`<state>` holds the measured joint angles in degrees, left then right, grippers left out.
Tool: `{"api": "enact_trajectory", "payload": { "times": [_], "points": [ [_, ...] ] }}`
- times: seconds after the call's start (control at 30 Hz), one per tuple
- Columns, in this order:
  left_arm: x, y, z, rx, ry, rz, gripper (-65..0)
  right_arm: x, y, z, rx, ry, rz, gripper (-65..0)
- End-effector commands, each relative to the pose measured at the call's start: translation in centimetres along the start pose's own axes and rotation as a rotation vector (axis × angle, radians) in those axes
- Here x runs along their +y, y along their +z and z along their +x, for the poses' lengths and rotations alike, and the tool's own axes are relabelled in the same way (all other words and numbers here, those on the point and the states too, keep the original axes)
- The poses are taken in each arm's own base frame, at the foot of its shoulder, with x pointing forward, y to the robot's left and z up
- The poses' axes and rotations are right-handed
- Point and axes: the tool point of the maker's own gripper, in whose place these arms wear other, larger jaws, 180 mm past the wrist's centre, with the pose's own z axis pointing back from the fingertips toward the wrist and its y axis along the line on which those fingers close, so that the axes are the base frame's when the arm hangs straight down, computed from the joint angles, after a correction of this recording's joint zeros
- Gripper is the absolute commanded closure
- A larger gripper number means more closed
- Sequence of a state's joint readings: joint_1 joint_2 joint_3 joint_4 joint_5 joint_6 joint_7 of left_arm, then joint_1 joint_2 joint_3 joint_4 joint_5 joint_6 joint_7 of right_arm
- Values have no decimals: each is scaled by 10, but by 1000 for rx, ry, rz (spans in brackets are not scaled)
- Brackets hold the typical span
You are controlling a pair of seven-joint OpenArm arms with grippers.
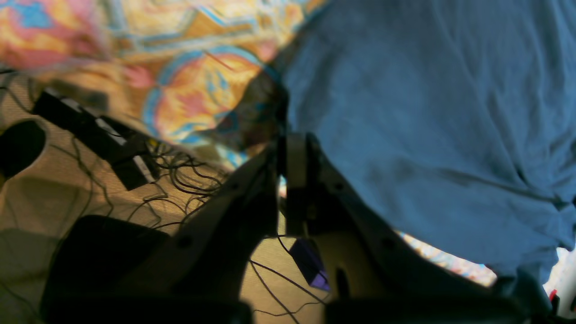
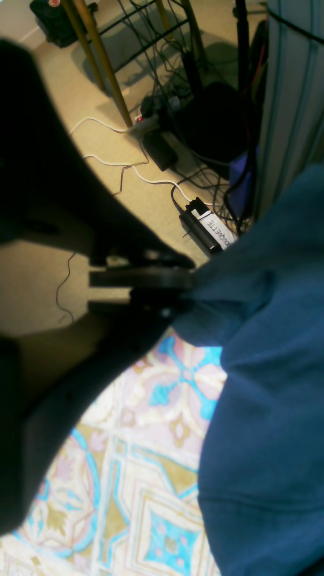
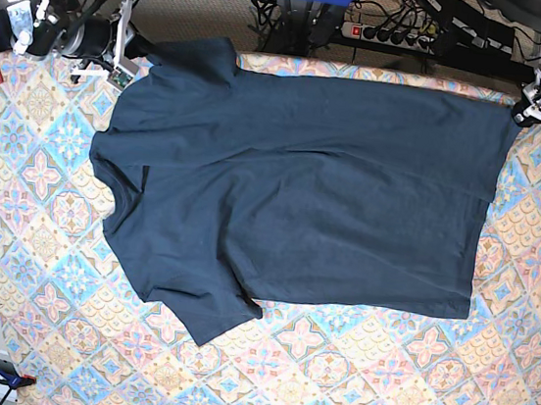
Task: Layout the t-shirt on the table in an organized manner, then fold the t-shirt properly
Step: 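Release and regrasp the collar edge with the right gripper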
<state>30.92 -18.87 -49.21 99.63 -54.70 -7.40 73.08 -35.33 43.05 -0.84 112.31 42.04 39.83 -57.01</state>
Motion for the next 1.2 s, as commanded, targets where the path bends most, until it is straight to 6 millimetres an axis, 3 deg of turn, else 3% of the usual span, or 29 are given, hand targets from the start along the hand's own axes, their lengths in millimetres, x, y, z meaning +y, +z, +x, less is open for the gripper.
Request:
{"api": "enact_trajectory", "payload": {
  "times": [0.0, 0.33, 0.6, 0.8, 1.03, 1.17],
  "points": [
    [2, 7, 5, -14, -25, 9, 0, -4, 7, 7, -17, 24, -12, -37],
    [1, 6, 1, -5, -20, 4, 0, -29, 23, 11, -40, 9, -98, -37],
    [-20, 8, 6, -35, -36, -49, 0, -50, 68, 52, -291, -118, -109, -37],
    [-23, 10, 3, -32, -26, -71, 0, -63, 82, 59, -326, -116, -157, -37],
    [-52, 9, 22, -90, 7, -195, 0, -86, 97, 114, -480, -41, -214, -37],
    [-64, 7, 36, -125, 3, -229, 0, -85, 86, 133, -478, -15, -191, -38]
  ]
}}
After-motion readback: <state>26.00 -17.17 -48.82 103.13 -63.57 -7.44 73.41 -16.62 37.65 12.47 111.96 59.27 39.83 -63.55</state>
